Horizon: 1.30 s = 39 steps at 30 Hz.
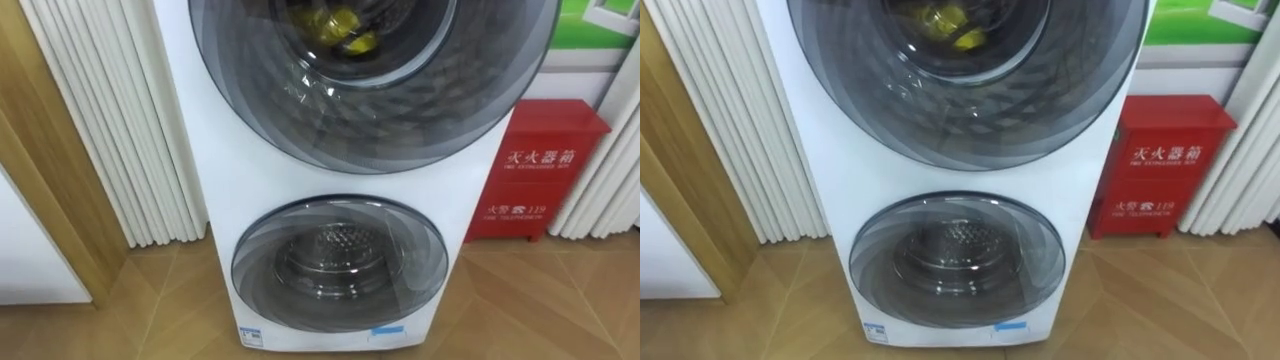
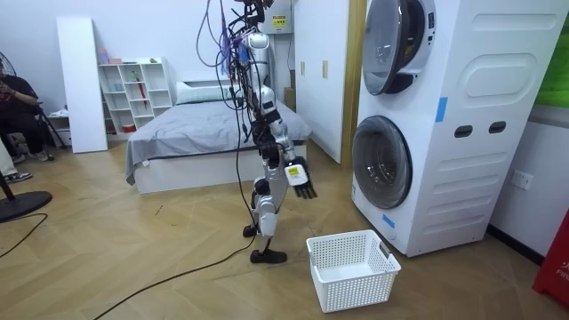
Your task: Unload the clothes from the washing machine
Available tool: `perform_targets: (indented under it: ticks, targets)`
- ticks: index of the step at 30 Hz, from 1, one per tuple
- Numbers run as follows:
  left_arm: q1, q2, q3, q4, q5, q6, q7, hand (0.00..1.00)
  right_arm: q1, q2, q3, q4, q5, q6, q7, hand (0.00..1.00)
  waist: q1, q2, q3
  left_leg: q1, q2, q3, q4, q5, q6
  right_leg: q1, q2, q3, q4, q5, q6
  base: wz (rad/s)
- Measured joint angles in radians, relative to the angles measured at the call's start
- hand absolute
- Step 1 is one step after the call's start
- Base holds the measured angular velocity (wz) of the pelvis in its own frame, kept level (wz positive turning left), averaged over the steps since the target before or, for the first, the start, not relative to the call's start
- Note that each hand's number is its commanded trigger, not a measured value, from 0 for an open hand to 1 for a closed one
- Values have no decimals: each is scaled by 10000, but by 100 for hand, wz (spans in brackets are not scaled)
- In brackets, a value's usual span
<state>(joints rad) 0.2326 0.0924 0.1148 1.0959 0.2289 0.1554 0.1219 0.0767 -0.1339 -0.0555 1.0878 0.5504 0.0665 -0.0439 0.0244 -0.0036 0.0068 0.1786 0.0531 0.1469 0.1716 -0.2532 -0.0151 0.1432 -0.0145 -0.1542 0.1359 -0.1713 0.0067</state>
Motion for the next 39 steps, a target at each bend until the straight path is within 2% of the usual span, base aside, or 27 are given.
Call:
perform_targets:
  ticks: [2, 6, 10, 12, 15, 22, 25, 29, 31, 34, 39]
  targets:
    - [14, 37, 97, 1, -6, -51, -65, 0, -292, -33, -539, -600, 3, -12, -247, 0, -44, -51, 0, 8, 0, 48, 0, 0, 0, -3, -2, 21, 1, 0, 1, -6]
    - [45, 202, 383, 2, 3, -130, -261, 0, -688, -90, -1268, -3139, -106, -22, -812, 0, -217, -177, -1, -6, -13, 42, 8, 1, 1, -67, -19, 38, 26, -2, 4, 0]
    - [205, 419, 390, -310, 4, -169, -251, 0, -833, -382, -1321, -5246, -50, -107, -1292, 0, -198, -271, -18, -33, -13, 11, 3, 2, 0, -107, -8, 42, 41, -4, 7, 0]
    - [213, 547, 401, -376, 13, -167, -213, 0, -1017, -473, -1312, -6269, -125, -120, -1554, 0, -159, -389, -22, -141, 17, 6, -8, 2, 0, -231, 13, 17, 138, -2, 5, -7]
    - [262, 561, 401, -466, 197, -160, -248, 0, -1211, -636, -1258, -7399, -504, -120, -1748, 0, -129, -455, -35, -211, 23, 6, -17, 1, 0, -380, 23, 75, 235, 0, 2, -7]
    - [273, 576, 399, -607, 203, -153, -268, 0, -1812, -679, -1221, -8751, -524, -111, -1851, 0, -150, -393, -52, -196, 18, 2, -37, 2, 0, -411, 22, 146, 223, 0, 1, -4]
    - [360, 596, 399, -652, 239, -153, -270, 0, -2145, -852, -1220, -9123, -423, -111, -1848, 0, -122, -378, -68, -211, 23, -24, -46, 3, -1, -401, 31, 135, 218, 1, 1, 4]
    - [476, 600, 418, -657, 488, -73, -326, 0, -2814, -1178, -1225, -9551, -354, -74, -1965, 0, -132, -453, -95, -209, 25, -159, -54, 3, 0, -362, 34, 60, 225, 1, 1, 7]
    - [473, 627, 401, -657, 488, -62, -384, 0, -3215, -1302, -1225, -9558, -357, -78, -1972, 0, -126, -523, -61, -173, 24, -201, -54, 3, 0, -231, 32, 20, 178, 0, 1, 9]
    - [436, 629, 385, -669, 502, -35, -386, 0, -3439, -1308, -1221, -9561, -455, -78, -1952, 0, 54, -580, -90, -191, 24, -209, -47, 3, 0, -234, 29, -17, 172, 0, 1, 3]
    - [353, 669, 384, -681, 602, -12, -388, 0, -3853, -1379, -1110, -9562, -531, -70, -1930, 0, 120, -568, -84, -300, 12, -236, -35, 4, 0, -307, 10, -118, 178, 0, 1, 4]
